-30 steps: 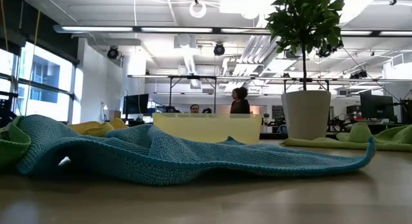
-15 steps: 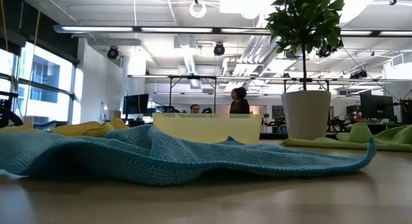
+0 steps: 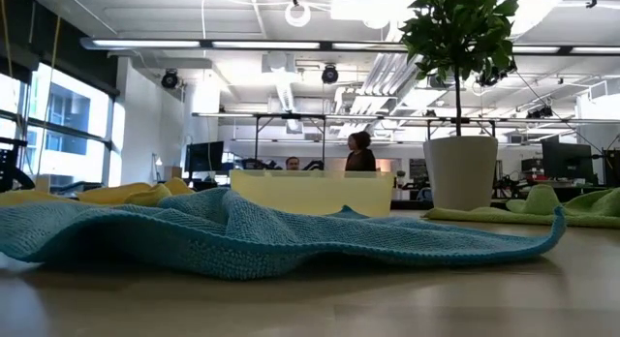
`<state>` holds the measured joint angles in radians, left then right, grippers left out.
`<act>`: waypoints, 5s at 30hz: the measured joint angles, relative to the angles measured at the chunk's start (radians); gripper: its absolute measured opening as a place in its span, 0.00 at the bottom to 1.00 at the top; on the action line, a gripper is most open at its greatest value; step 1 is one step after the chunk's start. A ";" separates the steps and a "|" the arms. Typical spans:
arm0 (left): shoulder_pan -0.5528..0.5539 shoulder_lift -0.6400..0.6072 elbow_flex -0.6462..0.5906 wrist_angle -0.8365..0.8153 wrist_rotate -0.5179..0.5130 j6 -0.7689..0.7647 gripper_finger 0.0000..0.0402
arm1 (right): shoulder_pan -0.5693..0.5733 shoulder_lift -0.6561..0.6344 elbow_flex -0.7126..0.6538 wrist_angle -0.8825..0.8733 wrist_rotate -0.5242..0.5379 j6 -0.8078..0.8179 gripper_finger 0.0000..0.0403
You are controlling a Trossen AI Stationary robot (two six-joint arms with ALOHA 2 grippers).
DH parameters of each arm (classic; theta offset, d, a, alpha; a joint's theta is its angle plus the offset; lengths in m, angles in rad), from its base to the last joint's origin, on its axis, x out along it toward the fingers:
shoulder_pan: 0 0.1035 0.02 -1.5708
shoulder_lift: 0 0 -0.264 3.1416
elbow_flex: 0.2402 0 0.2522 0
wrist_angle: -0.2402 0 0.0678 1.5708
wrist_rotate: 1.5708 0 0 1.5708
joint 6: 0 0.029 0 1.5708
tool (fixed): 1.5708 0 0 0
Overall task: Fold microfiber towels
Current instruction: Prepare the microfiber cloths, then fold the blue microfiber cloth
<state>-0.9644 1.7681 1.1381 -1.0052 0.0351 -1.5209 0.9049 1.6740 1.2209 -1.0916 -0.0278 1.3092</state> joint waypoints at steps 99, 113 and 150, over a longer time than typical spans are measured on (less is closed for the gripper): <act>1.522 -0.207 -0.508 0.032 -0.657 0.459 0.25 | -0.823 0.095 -0.468 1.288 0.160 -0.741 0.39; 1.511 -0.264 -0.369 -0.046 -0.665 0.681 0.25 | -0.748 0.087 -0.461 1.150 0.145 -0.625 0.39; 0.883 -0.206 -0.228 0.325 -0.065 0.928 0.31 | -0.779 -0.106 -0.400 0.648 0.123 -0.747 0.39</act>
<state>-0.0816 1.5616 0.9100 -0.6798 -0.0299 -0.5930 0.1260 1.5684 0.8207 -0.4437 0.0951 0.5623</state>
